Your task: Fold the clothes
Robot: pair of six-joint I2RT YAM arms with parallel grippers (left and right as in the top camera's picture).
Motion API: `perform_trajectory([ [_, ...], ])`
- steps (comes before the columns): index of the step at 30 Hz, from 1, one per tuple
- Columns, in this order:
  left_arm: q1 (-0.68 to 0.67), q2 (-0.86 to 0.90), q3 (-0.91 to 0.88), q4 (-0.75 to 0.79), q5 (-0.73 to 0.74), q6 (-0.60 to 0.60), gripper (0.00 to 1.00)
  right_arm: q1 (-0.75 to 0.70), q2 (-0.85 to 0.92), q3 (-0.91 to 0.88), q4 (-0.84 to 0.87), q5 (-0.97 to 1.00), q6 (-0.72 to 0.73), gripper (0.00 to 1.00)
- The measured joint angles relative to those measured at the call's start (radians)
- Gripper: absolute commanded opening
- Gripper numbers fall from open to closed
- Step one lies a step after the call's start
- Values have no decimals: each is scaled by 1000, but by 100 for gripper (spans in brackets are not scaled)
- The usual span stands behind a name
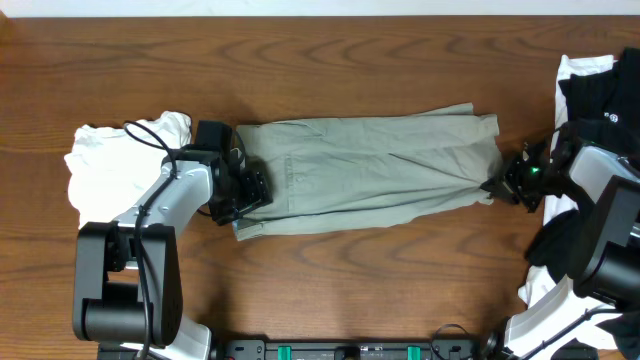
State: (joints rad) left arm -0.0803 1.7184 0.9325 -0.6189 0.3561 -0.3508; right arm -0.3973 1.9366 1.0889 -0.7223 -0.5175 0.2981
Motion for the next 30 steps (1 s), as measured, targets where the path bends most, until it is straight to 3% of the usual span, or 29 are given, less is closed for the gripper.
perform_trajectory([
  [2, 0, 0, 0, -2, 3, 18, 73, -18, -1, 0, -8, -3, -11, 29],
  [3, 0, 0, 0, -3, 3, 28, 73, -28, -2, 0, -8, -6, -12, 46],
  [5, 0, 0, -1, -5, 2, 46, 73, -52, -12, 6, -4, -10, -21, 93],
  [6, 0, 0, -1, -6, -1, 53, 73, -65, -21, 11, 6, -7, -21, 99],
  [19, 0, 0, -1, -10, -26, 71, 72, -145, -32, 23, 154, -48, -161, 98],
  [30, 0, 0, -1, -9, -26, 71, 72, -24, -21, 23, 229, -36, -225, 98],
])
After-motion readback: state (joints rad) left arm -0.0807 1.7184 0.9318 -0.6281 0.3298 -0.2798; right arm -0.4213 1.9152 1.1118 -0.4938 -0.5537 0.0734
